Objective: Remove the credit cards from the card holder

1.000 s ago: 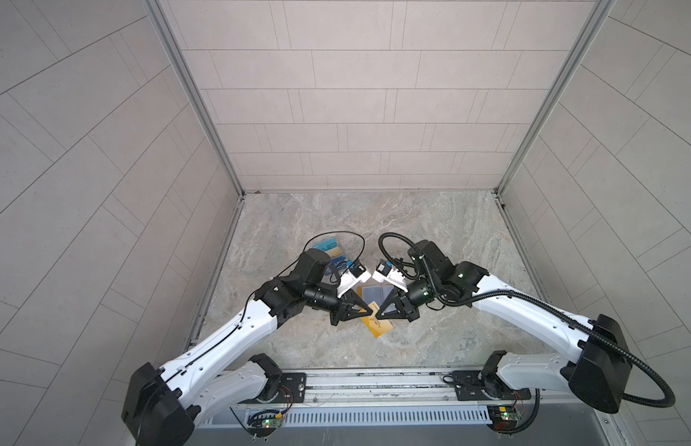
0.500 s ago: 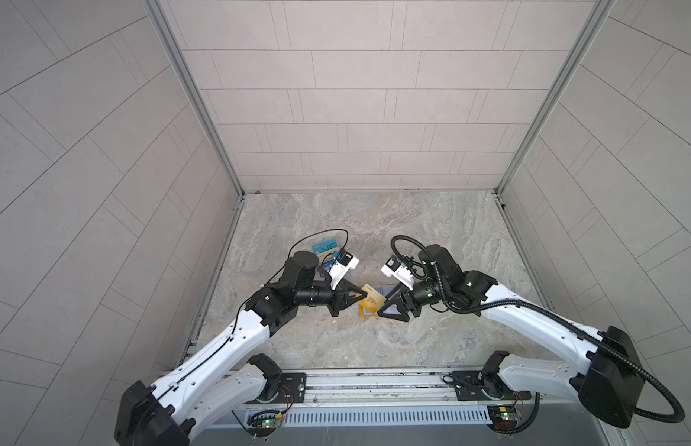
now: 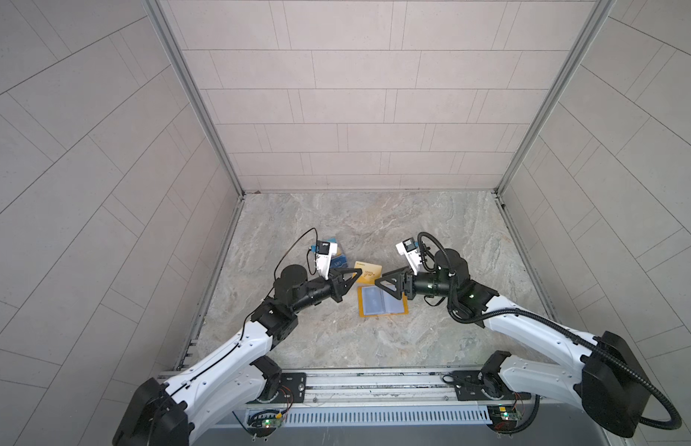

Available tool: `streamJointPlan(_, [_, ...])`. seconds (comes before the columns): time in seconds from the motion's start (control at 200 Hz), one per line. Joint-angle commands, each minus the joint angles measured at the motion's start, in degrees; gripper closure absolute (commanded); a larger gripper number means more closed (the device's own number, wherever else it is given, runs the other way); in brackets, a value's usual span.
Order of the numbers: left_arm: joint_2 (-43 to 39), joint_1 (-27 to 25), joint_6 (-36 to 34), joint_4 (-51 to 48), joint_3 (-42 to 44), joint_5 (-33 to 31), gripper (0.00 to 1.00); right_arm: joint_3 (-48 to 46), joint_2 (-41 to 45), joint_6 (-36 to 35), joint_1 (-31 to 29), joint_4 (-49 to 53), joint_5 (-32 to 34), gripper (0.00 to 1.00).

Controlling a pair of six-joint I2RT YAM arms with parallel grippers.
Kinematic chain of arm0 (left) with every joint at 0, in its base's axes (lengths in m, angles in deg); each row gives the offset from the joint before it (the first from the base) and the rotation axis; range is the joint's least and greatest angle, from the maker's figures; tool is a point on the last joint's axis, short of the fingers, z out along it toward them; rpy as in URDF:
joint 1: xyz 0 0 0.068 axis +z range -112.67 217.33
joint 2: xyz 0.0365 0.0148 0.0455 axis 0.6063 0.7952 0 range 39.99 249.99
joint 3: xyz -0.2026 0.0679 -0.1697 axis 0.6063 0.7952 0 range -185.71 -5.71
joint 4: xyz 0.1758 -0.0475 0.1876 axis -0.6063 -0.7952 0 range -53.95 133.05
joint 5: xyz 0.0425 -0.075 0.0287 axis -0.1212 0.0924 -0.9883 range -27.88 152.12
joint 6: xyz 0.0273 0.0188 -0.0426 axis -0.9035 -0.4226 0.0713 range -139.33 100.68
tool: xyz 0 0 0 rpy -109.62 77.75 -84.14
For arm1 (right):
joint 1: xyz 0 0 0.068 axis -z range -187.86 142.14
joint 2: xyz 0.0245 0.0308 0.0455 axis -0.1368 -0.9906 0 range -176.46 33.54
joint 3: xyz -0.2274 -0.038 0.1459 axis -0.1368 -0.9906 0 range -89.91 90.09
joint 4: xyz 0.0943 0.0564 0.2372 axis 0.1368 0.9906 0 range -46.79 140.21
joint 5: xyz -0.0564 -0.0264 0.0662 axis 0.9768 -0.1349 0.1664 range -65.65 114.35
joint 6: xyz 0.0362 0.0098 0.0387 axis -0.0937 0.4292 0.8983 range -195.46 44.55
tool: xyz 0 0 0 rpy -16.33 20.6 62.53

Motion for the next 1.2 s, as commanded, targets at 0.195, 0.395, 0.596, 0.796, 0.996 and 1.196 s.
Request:
streamJointPlan(0.195, [-2.82, 0.21, 10.72, 13.87, 2.34, -8.04, 1.0, -1.08, -3.07, 11.93, 1.09, -17.99, 4.58, 0.45])
streamJointPlan(0.395, [-2.32, 0.25, 13.31, 17.5, 3.4, -9.61, 1.0, -0.73, -5.21, 14.8, 1.07, -23.7, 2.58, 0.53])
streamJointPlan(0.596, [1.08, 0.27, 18.24, 24.01, 3.78, -10.09, 1.0, -0.79, -5.76, 16.83, 0.76, -28.45, 0.78, 0.63])
streamJointPlan(0.796, [5.75, 0.36, 23.22, 31.44, 3.11, -8.08, 1.0, -0.53, -6.27, 17.51, 0.14, -29.78, 0.2, 0.67])
streamJointPlan(0.996, [6.3, 0.36, 23.29, 32.63, 3.41, -7.96, 1.0, 1.14, -6.39, 18.51, 0.11, -31.58, 0.45, 0.71])
streamJointPlan(1.196, [6.19, 0.36, 24.53, 34.64, 4.09, -7.76, 1.0, 1.36, -7.25, 20.3, 0.08, -34.54, 1.03, 0.77])
